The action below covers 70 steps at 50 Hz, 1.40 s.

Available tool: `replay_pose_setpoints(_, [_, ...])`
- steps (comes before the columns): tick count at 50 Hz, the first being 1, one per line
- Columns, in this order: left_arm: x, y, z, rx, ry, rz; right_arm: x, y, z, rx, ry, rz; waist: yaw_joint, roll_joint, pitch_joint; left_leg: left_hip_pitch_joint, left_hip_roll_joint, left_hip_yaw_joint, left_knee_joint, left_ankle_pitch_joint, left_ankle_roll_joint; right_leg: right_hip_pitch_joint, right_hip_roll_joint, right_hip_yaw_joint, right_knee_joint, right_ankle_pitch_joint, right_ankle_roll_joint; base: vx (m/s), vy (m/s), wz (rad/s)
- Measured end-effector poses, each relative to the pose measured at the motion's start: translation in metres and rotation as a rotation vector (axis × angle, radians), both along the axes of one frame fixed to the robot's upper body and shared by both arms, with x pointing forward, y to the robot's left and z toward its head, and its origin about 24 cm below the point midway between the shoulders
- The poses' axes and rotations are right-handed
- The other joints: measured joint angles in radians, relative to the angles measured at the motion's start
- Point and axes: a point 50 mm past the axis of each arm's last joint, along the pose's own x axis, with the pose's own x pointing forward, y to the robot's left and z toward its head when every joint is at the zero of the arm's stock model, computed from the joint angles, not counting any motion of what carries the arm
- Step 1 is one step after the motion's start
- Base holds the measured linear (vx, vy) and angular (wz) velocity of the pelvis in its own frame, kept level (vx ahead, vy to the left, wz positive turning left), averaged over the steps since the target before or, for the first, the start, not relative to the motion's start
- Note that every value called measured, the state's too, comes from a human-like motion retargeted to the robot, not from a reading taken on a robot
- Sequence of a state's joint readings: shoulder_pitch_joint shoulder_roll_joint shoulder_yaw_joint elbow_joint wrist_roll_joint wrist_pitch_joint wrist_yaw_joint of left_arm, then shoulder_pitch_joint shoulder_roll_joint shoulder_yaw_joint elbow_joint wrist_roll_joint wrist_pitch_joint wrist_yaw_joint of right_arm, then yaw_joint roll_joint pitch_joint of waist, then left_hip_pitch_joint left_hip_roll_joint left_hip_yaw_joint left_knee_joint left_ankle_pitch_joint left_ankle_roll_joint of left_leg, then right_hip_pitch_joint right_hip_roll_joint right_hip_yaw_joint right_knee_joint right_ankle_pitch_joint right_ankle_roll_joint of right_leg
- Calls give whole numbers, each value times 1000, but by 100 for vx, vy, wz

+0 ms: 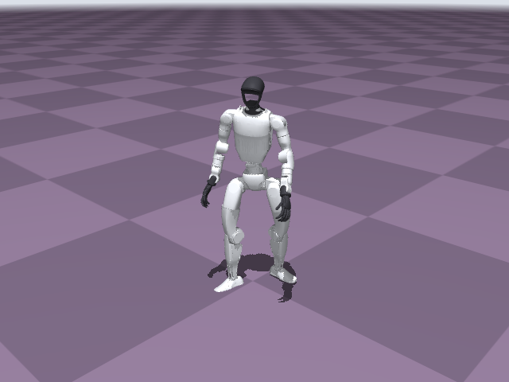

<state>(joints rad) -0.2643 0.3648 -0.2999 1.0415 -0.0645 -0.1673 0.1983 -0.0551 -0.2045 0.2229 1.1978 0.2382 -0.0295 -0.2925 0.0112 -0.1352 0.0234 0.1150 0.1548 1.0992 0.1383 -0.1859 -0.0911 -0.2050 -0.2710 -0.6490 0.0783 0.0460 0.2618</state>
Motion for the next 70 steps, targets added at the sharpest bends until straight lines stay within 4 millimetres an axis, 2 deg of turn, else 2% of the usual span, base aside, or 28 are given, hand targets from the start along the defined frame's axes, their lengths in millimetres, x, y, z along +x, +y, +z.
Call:
replay_pose_setpoints(3, [-11,12,-6,-47,7,149,-7,1,-3,13,32,11,-8,-27,-4,28,29,16,126,1,67,25,-10,78,1,-32,0,27,-24,-101])
replay_pose_setpoints(6, [-27,20,-15,-101,26,318,-6,-2,-1,10,22,29,-10,-40,5,8,67,-121,289,-29,110,63,-15,155,9,-62,0,28,-15,-121])
replay_pose_setpoints(8, [-38,23,-23,-125,49,406,-1,-5,2,0,-6,45,-1,-29,14,-51,76,-315,394,-61,102,84,6,212,14,-76,0,24,-10,-157])
replay_pose_setpoints(11, [-56,19,-34,-136,95,454,10,-10,8,-22,-64,82,27,-5,23,-149,13,-625,470,-83,57,103,50,306,17,-82,0,20,-7,-178])
replay_pose_setpoints(14, [-66,13,-41,-133,129,426,26,-13,16,-46,-124,142,59,6,29,-214,-45,-779,476,-88,40,101,87,396,16,-76,0,14,-8,-176])
replay_pose_setpoints(19, [-67,8,-42,-147,121,395,61,-12,32,-79,-205,261,103,18,43,-280,-35,-781,349,-121,35,84,168,523,5,-54,0,8,-10,-162])
replay_pose_setpoints(23, [-65,10,-41,-193,93,485,85,-6,42,-93,-245,322,119,30,52,-259,-21,-748,146,-52,-11,91,237,604,-20,-30,0,7,-5,-137])
replay_pose_setpoints(27, [-64,15,-41,-214,92,562,101,5,48,-80,-275,320,105,27,46,-187,-10,-668,37,-9,-24,103,274,669,-58,3,0,6,1,-105])
replay_pose_setpoints(31, [-61,16,-39,-161,111,466,108,20,49,-38,-318,265,76,29,33,-117,-18,-592,-43,2,-44,119,279,699,-90,0,0,4,14,-84])
replay_pose_setpoints(36, [-48,7,-32,-31,133,126,95,30,41,3,-317,199,49,35,9,-84,-60,-537,-72,-10,-45,126,199,614,-85,-72,0,3,31,-48])
replay_pose_setpoints(40, [-27,-4,-19,37,97,-115,71,27,26,7,-229,183,39,30,-10,-86,-84,-540,-53,-33,-43,131,151,557,-80,-43,0,5,15,5])
replay_pose_setpoints(42, [-16,-10,-12,40,64,-171,55,25,18,12,-164,171,40,27,-19,-88,-90,-548,-47,-39,-44,131,142,551,-75,-27,0,5,7,21])
replay_pose_setpoints(46, [0,-21,-3,-15,-6,-138,22,18,3,33,-42,135,44,22,-33,-90,-110,-570,-52,-44,-45,125,118,542,-51,-42,0,4,8,29])
replay_pose_setpoints(52, [9,-31,-1,-189,-87,133,-4,8,-3,54,20,108,33,28,-34,-88,-139,-604,-89,-39,-50,118,90,514,-24,-72,-2,1,6,31])
replay_pose_setpoints(58, [-8,-32,-18,-267,-28,329,-6,3,-1,57,-6,107,8,45,-24,-84,-146,-629,-123,-25,-59,127,89,485,-36,-74,-3,-1,-1,24])
replay_pose_setpoints(64, [-39,-23,-39,-237,106,358,0,4,0,52,-22,114,10,48,-13,-84,-146,-637,-129,-18,-60,127,88,477,-31,-82,-5,0,0,3])
replay_pose_setpoints(70, [-70,-10,-50,-205,165,373,15,5,5,32,-61,133,35,43,-11,-86,-143,-629,-119,-22,-51,124,91,484,-28,-87,-1,0,0,0])
